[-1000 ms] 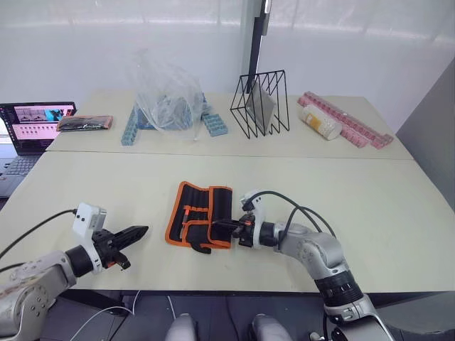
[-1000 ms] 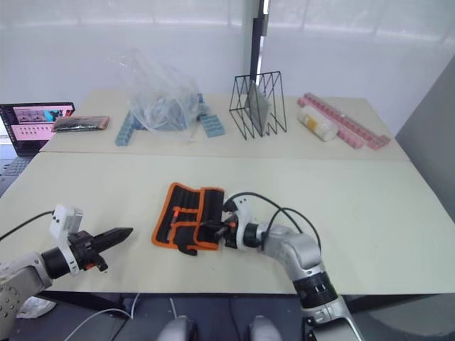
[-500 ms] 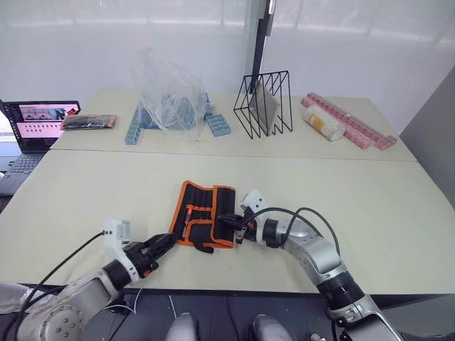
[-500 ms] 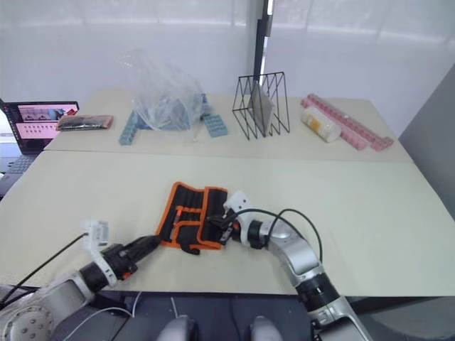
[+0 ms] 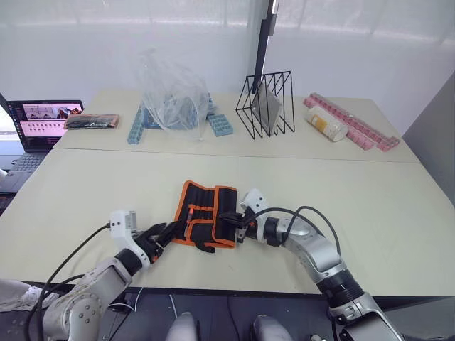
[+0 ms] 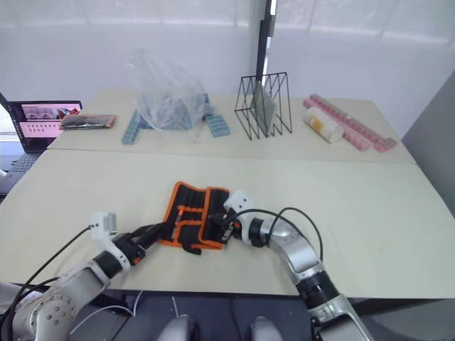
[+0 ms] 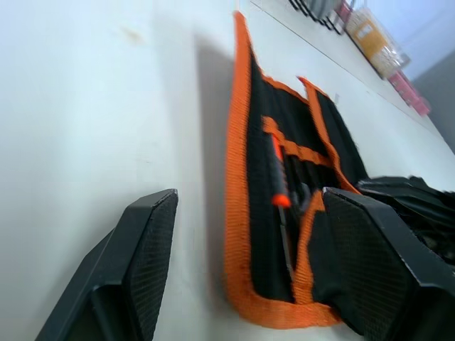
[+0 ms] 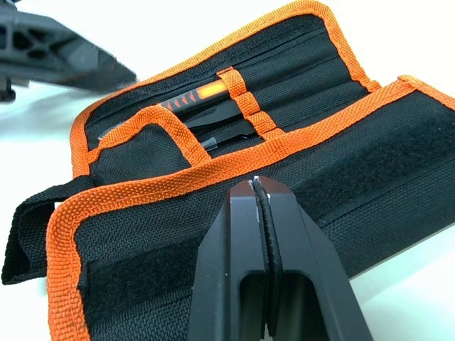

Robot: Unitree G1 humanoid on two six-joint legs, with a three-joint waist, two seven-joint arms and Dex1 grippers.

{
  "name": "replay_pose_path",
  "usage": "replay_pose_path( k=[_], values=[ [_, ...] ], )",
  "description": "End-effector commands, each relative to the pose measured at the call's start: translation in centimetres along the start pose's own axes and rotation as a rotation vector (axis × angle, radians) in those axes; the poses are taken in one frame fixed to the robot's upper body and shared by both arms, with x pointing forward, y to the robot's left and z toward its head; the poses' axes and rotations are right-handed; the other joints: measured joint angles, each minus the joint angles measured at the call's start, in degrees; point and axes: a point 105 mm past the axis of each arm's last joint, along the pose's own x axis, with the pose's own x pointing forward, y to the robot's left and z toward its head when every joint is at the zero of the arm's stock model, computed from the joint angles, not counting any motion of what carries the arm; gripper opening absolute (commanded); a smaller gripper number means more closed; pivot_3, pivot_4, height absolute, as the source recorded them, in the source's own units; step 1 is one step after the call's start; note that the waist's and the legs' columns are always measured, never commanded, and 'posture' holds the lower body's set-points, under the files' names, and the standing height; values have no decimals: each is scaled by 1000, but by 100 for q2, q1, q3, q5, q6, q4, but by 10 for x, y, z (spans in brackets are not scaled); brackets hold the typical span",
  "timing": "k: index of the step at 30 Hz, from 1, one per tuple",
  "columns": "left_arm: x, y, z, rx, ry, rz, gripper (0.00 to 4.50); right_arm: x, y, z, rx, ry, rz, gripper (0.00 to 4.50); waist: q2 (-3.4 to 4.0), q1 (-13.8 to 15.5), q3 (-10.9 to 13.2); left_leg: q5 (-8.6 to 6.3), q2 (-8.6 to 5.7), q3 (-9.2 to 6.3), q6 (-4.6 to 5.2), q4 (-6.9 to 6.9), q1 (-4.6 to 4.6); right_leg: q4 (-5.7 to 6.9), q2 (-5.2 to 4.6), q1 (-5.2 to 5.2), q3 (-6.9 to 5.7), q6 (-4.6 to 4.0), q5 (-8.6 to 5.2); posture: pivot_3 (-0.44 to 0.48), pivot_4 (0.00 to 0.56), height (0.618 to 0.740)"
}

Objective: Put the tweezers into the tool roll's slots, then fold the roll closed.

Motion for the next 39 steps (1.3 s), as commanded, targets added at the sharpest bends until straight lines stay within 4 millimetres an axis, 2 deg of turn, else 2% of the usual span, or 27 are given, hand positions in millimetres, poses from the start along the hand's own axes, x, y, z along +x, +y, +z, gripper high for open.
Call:
replay_pose_path(
  k=[1,4,7,15,17,18,20,30,31,39],
  values=[
    [0,0,-3,34,16,-9,3455,-3,0,-15,31,56,-12,0,0,6,0,0,-2,0,0,0,1,0,-2,1,0,0,0,0,150,684],
    [8,-15,-19,36,69,-63,3455,-3,3,-16,31,62,-7,0,3,19,-1,0,-8,-1,0,0,2,0,-7,3,-1,1,0,0,150,684],
    [13,-22,-25,30,79,-85,3455,-3,3,-18,38,79,-14,0,5,27,-3,0,-14,-1,0,-1,3,0,-13,5,0,1,0,0,150,684],
    [14,-17,-23,21,61,-67,3455,-2,8,-15,58,65,-7,0,5,33,-3,0,-16,5,0,1,7,4,-18,1,4,3,-1,0,150,684],
    [14,-17,-23,22,64,-68,3455,-2,10,-14,52,59,3,0,-5,90,-10,-5,14,73,-2,-4,36,5,-11,-56,50,2,0,0,150,684],
    [14,-17,-23,22,65,-69,3455,-1,10,-14,53,57,4,0,-2,93,-15,-18,50,167,-4,-7,47,14,21,-95,131,-4,4,0,150,684],
    [15,-17,-23,22,65,-72,3455,-2,10,-14,54,58,-1,0,2,53,-20,-20,26,142,-4,-3,19,15,25,-61,140,10,4,0,150,684],
    [17,-17,-27,7,81,-83,3455,-1,6,-15,47,63,-25,0,1,23,-20,-20,19,107,-4,-3,38,-3,25,-16,123,16,2,0,150,684],
    [17,-16,-28,4,86,-78,2922,-1,6,-15,46,63,-26,0,1,20,-20,-20,19,106,-4,-3,38,-3,25,-15,122,16,2,0,150,684],
    [17,-11,-25,-2,87,-69,396,-1,6,-14,42,59,-26,0,1,14,-20,-20,18,100,-4,-3,38,-3,25,-13,117,16,2,0,150,684]
  ],
)
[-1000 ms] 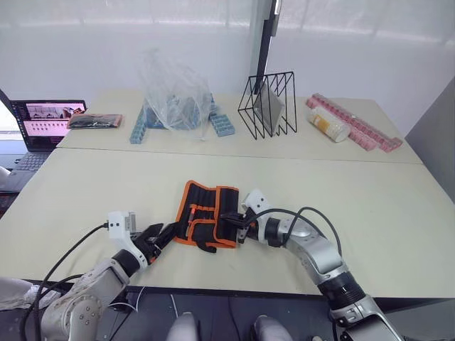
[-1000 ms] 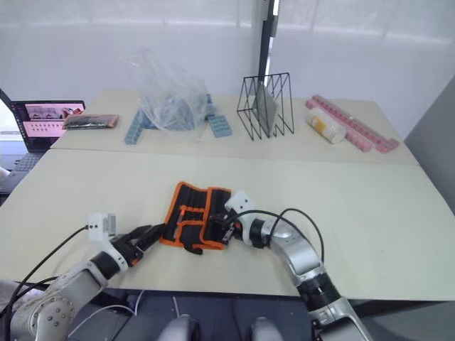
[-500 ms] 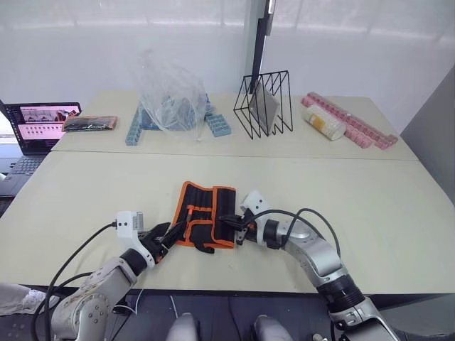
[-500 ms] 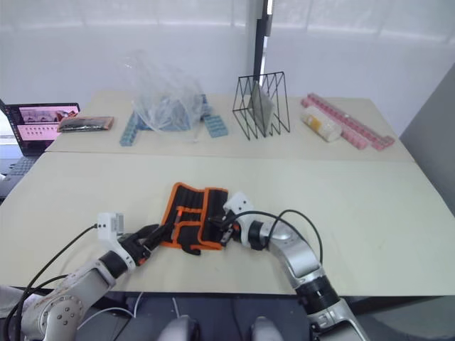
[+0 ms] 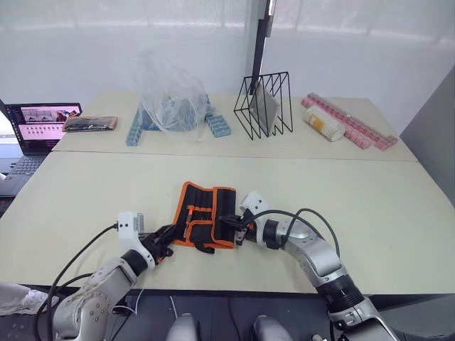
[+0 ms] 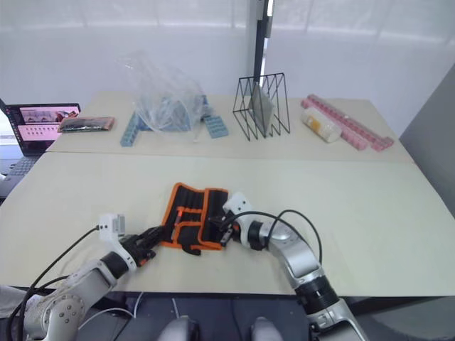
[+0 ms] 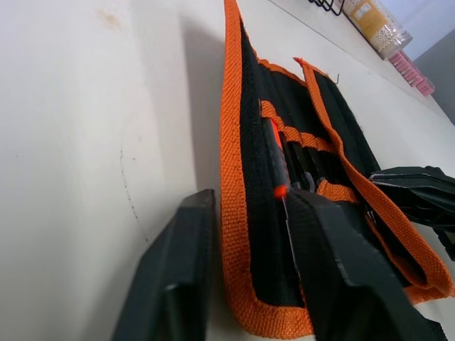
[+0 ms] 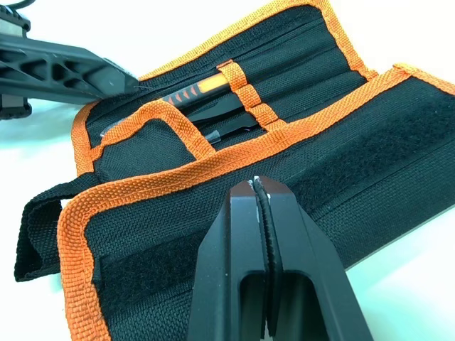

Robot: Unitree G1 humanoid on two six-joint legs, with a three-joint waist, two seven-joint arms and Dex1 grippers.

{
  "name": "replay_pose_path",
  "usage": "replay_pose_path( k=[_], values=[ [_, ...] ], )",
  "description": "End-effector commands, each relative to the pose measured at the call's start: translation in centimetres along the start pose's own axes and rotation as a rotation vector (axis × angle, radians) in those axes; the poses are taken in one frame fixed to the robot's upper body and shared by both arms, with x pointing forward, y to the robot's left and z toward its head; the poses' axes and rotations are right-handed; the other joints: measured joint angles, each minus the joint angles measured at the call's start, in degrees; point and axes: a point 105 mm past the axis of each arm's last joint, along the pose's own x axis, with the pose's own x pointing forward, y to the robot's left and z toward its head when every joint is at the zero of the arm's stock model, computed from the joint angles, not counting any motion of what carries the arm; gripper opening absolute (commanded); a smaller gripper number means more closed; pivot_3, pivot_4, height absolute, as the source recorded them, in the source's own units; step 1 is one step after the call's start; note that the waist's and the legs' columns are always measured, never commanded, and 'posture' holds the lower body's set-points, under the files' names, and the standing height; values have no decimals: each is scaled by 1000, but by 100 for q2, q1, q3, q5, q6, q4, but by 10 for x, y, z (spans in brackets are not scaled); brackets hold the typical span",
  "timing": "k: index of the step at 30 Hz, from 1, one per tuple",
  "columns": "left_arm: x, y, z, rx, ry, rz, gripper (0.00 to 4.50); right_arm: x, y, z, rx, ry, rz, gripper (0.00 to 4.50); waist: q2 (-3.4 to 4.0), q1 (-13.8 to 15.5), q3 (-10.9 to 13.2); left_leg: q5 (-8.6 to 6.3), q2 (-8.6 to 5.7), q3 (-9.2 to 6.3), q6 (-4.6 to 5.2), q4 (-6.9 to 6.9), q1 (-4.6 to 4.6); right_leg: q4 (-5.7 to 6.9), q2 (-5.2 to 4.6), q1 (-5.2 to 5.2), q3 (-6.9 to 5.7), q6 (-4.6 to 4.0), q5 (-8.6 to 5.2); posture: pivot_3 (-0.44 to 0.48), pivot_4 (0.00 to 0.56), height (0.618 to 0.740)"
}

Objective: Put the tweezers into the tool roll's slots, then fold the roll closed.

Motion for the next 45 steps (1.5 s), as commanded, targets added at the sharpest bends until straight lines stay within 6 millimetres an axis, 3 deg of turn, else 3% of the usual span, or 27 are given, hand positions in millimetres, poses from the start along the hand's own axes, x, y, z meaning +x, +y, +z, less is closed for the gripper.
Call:
replay_pose_path(
  k=[1,10,16,19,23,26,30,39,45],
  values=[
    [2,-3,-5,-11,34,-26,42,1,-1,-12,19,43,-12,0,-1,-1,0,0,0,-1,0,0,0,0,0,0,-1,0,0,0,150,684],
    [2,-3,8,17,9,-35,42,1,0,-12,17,42,-12,0,-2,0,1,0,0,-5,0,0,0,-2,0,4,-6,0,0,0,150,684],
    [-7,-3,44,123,-29,-73,42,3,1,-13,19,44,-20,0,-18,-16,10,1,2,-13,-1,0,-1,-2,6,3,-9,-1,0,0,150,684],
    [-8,-15,52,182,-1,-147,42,7,2,-12,16,40,-27,0,-18,-37,11,1,2,-15,-2,-2,-2,-3,7,2,-9,-1,0,0,150,684],
    [0,-46,52,267,44,-283,42,12,4,-11,15,35,-34,0,-18,-59,11,0,4,-18,-3,-6,-4,-2,10,-2,-9,-2,0,0,150,684],
    [9,-73,43,294,97,-413,42,13,5,-9,14,31,-40,0,-19,-48,11,0,3,-20,-3,-4,-5,-3,11,2,-9,-1,0,0,150,684],
    [23,-88,31,279,155,-486,42,13,4,-9,15,33,-48,0,-19,-39,11,1,2,-20,-3,-3,-6,-4,11,3,-8,-1,0,0,150,684],
    [56,-80,-5,239,260,-427,42,6,-1,-7,50,18,-77,0,-18,-13,11,1,1,-37,-3,-1,-8,-5,22,10,-4,-1,0,0,150,684],
    [63,-84,-17,220,267,-440,42,-9,-8,1,104,-22,-77,0,-18,97,11,5,-17,-56,-7,12,-12,-10,21,27,10,1,-2,0,150,684]
  ],
)
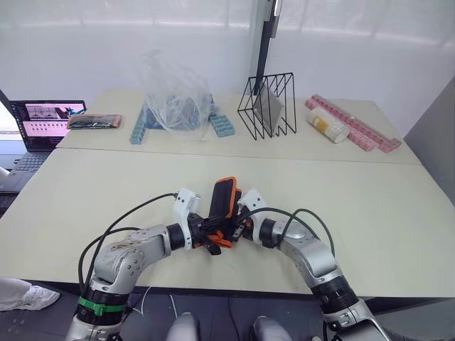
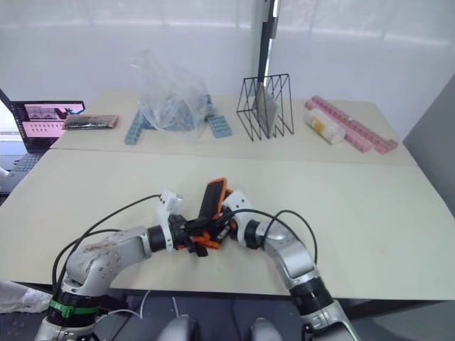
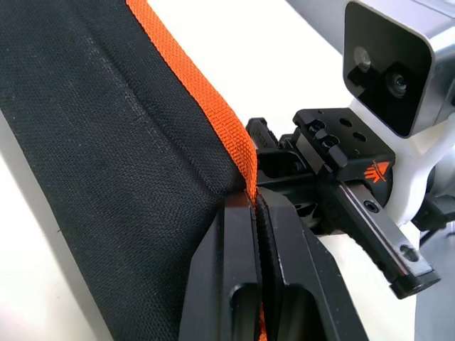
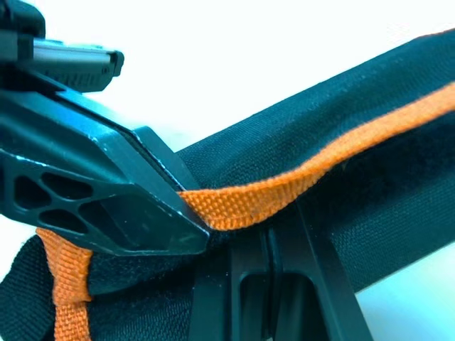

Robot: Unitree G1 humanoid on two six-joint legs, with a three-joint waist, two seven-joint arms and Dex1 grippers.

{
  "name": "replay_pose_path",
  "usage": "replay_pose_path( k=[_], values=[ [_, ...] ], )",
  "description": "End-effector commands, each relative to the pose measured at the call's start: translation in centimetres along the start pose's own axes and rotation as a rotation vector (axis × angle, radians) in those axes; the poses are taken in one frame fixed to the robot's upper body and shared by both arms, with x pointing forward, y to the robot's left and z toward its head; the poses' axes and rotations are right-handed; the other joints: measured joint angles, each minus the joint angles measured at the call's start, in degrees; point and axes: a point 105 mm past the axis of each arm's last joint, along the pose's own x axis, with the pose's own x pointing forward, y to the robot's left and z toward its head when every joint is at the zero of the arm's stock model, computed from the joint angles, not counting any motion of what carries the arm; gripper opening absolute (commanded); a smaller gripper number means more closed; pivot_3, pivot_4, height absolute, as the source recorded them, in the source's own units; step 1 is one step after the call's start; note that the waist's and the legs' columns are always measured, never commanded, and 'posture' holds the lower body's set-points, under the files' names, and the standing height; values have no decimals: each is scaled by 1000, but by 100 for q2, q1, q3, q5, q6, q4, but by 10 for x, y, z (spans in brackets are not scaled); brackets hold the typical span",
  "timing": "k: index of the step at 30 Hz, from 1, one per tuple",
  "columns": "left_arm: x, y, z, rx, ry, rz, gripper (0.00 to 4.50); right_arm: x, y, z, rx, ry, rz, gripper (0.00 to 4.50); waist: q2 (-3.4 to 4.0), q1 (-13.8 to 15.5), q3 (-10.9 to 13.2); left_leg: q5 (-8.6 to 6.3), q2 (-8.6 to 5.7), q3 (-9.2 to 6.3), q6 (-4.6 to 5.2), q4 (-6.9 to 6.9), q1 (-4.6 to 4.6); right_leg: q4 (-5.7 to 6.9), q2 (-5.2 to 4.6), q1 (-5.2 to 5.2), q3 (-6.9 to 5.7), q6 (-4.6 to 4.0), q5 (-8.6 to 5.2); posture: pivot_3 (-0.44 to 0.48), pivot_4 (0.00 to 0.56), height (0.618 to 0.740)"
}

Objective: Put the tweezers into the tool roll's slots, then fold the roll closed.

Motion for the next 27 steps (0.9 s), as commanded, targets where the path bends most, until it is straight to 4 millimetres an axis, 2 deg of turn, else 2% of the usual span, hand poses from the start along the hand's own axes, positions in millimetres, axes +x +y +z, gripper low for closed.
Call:
replay_pose_path(
  k=[1,5,8,14,19,23,25,27],
  values=[
    [6,1,-14,-5,52,9,42,-10,-5,2,47,-8,-7,0,0,9,0,0,-2,-1,0,1,-2,0,0,0,3,2,-1,0,150,684],
    [8,-2,-27,12,99,-2,42,-18,-10,8,95,-31,1,0,0,5,0,0,-4,-8,0,0,-13,-1,1,-5,3,4,-2,0,150,684],
    [8,-1,-36,31,135,2,42,-27,-18,20,135,-71,2,0,1,0,0,0,-12,-17,0,0,-19,-2,0,-5,4,4,-2,0,150,684],
    [6,6,-49,95,208,19,42,-40,-37,37,107,-108,-34,0,4,-58,0,0,-13,-24,1,-9,-28,-5,1,-13,4,5,-3,0,150,684],
    [7,8,-53,128,237,26,42,-35,-22,53,-26,-153,42,0,4,-60,0,-1,-17,-29,2,-9,-30,-5,1,-11,4,6,-3,0,150,684],
    [6,7,-55,124,238,20,42,-14,-3,46,-133,-119,87,0,5,-79,0,-1,-17,-30,2,-9,-28,-6,1,-10,4,7,-4,0,150,684],
    [6,6,-55,126,235,21,42,-5,-7,30,-143,-52,43,0,5,-71,0,-1,-17,-32,2,-9,-28,-6,1,-10,3,7,-4,0,150,684],
    [6,4,-51,143,216,17,42,-2,-13,6,-144,55,5,0,5,-64,0,-1,-19,-35,2,-6,-30,-6,0,-8,3,7,-4,0,150,684]
  ],
)
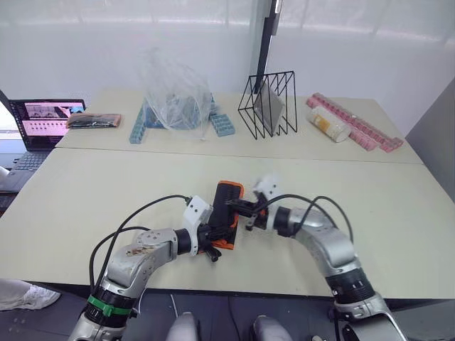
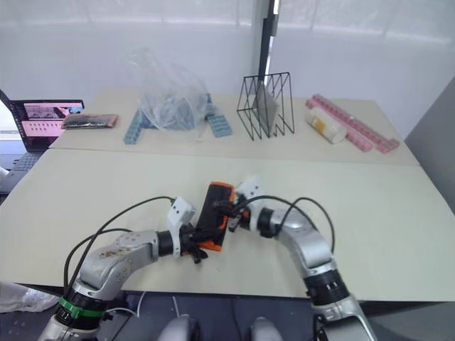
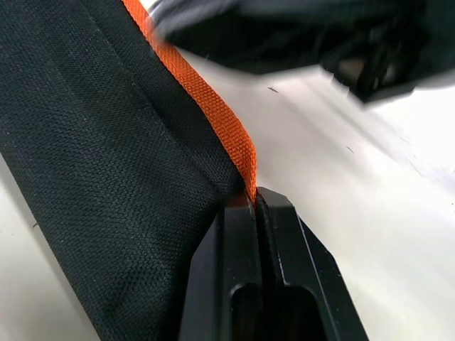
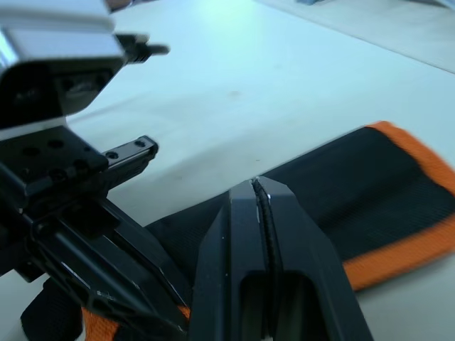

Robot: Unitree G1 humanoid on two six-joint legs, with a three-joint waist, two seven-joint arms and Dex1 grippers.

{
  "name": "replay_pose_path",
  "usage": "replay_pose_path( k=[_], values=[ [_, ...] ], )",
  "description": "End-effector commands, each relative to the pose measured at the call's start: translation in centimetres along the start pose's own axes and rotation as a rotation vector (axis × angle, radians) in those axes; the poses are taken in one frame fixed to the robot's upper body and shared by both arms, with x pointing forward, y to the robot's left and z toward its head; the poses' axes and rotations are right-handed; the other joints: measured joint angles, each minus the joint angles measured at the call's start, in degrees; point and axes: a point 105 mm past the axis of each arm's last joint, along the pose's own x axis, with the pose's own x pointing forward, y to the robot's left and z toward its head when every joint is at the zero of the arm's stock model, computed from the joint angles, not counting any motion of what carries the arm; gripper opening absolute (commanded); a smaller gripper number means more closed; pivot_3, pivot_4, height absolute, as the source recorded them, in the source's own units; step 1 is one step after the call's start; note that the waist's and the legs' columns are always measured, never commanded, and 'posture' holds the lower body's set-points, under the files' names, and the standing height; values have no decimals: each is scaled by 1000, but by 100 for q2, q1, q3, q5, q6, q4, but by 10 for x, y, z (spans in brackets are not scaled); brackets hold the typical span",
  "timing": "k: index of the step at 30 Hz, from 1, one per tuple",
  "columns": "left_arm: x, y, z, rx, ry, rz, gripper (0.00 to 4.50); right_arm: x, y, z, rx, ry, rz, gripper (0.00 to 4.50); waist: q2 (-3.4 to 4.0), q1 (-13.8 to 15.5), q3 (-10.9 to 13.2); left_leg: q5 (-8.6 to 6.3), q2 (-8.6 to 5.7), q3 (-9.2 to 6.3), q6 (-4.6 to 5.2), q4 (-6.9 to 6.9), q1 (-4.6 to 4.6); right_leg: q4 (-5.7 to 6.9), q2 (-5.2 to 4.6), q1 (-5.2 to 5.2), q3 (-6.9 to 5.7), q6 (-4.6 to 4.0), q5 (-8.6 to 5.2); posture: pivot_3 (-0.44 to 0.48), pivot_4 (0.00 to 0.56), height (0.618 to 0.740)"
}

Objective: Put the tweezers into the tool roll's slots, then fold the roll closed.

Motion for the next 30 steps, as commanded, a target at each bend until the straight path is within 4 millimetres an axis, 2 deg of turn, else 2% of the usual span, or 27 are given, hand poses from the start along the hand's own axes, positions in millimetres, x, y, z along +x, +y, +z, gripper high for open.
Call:
replay_pose_path(
  k=[1,4,7,13,16,19,20,23,26,30],
  values=[
    [3,-3,-25,-25,82,1,42,0,-9,-29,-33,138,-61,0,1,1,0,0,-2,-1,0,0,-1,0,-2,1,0,0,0,0,150,684],
    [-1,-2,-18,-18,47,4,42,-3,-9,-52,9,222,-70,0,5,-7,-4,0,-4,-1,0,-2,7,2,-3,7,1,0,0,0,150,684],
    [-7,-2,-10,-18,16,1,937,-5,-11,-59,31,252,-80,0,6,-15,-5,0,-3,-3,0,-2,7,2,-1,7,1,0,0,0,150,684],
    [-51,-3,40,39,-111,-110,2939,-1,-6,-59,38,252,-67,0,7,-31,-4,0,0,-6,0,-2,8,7,4,4,1,0,0,0,150,684],
    [-62,4,50,54,-122,-129,3869,-1,-6,-58,39,249,-67,0,7,-9,-3,1,-1,-7,-1,3,8,8,3,6,0,1,-1,0,150,684],
    [-63,13,47,126,-65,-140,3869,-1,-7,-59,44,248,-74,0,8,-15,-3,1,-2,-6,-1,3,9,6,3,7,0,2,-1,0,150,684],
    [-60,13,46,146,-55,-156,3646,-1,-8,-59,46,248,-76,0,8,-15,-3,1,-2,-5,-1,3,9,7,3,5,0,1,-1,0,150,684],
    [-52,12,46,178,-40,-213,2624,-1,-9,-59,45,249,-79,0,7,-13,-2,1,-1,-6,-1,3,8,8,5,4,0,1,-1,0,150,684],
    [-36,8,33,253,10,-266,1662,-2,-10,-57,47,243,-89,0,8,-12,-3,1,-1,-5,-1,3,6,8,5,3,1,1,-1,0,150,684],
    [-17,12,27,285,4,-274,286,-4,-10,-56,48,241,-90,0,8,-9,-2,2,-1,-5,0,6,4,9,7,2,1,0,-1,0,150,684]
  ],
)
